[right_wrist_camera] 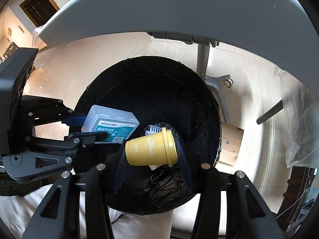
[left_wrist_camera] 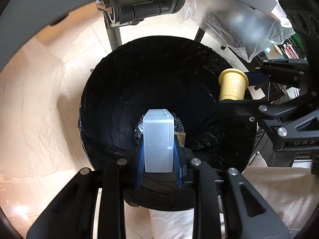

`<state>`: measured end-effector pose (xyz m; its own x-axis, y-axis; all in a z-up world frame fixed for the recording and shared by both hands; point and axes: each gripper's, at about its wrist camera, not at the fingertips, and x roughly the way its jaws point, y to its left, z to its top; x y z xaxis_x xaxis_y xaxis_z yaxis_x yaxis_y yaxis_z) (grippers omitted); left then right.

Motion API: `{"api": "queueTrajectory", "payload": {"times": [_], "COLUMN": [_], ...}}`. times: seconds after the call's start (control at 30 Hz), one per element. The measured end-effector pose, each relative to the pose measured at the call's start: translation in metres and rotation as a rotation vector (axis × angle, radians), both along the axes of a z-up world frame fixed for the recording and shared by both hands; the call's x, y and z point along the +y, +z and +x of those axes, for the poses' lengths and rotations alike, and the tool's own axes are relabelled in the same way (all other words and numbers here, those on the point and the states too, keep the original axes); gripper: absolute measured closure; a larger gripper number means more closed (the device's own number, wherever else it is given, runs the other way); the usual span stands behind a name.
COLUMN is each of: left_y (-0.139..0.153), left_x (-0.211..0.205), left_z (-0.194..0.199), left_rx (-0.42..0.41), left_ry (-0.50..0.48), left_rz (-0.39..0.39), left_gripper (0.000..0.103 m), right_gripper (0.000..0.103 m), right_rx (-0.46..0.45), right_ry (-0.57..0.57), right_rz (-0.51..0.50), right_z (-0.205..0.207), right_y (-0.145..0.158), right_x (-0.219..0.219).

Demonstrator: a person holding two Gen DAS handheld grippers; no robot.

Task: Collect trash
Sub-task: 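Carry the clear box and yellow cup over the trash bin with both tools, then open both tools to drop the clear box and cup into the bin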

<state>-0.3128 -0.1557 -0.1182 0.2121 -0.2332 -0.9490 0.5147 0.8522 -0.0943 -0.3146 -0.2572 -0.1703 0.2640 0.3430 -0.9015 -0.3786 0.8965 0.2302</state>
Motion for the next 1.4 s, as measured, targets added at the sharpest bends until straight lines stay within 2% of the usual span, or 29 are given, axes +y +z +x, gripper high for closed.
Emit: {"api": "queueTrajectory", "payload": {"times": [0.77, 0.93, 0.97, 1.03, 1.2, 1.4], "left_y": [-0.005, -0.003, -0.003, -0.001, 0.002, 0.001], "left_x": [-0.006, -0.004, -0.002, 0.001, 0.002, 0.001], "left_z": [0.005, 0.009, 0.011, 0.013, 0.014, 0.014], "left_rx": [-0.010, -0.023, -0.022, -0.028, -0.056, -0.064], "left_ry": [-0.009, 0.019, 0.026, 0.051, 0.055, 0.057], "left_rz": [0.023, 0.022, 0.021, 0.026, 0.031, 0.051], "left_gripper": [0.075, 0.074, 0.072, 0.044, 0.041, 0.030], "right_gripper": [0.056, 0.055, 0.053, 0.041, 0.038, 0.030], "right_rx": [0.006, 0.006, 0.010, 0.009, 0.021, 0.021], "right_ry": [-0.006, -0.029, -0.040, -0.057, -0.076, -0.080], "right_rz": [-0.026, -0.023, -0.018, -0.014, -0.001, 0.000], "right_z": [0.003, 0.005, 0.006, 0.007, 0.008, 0.008], "right_y": [-0.006, -0.006, -0.005, -0.005, -0.006, -0.006], "right_x": [0.004, 0.001, -0.001, -0.005, -0.010, -0.010]}}
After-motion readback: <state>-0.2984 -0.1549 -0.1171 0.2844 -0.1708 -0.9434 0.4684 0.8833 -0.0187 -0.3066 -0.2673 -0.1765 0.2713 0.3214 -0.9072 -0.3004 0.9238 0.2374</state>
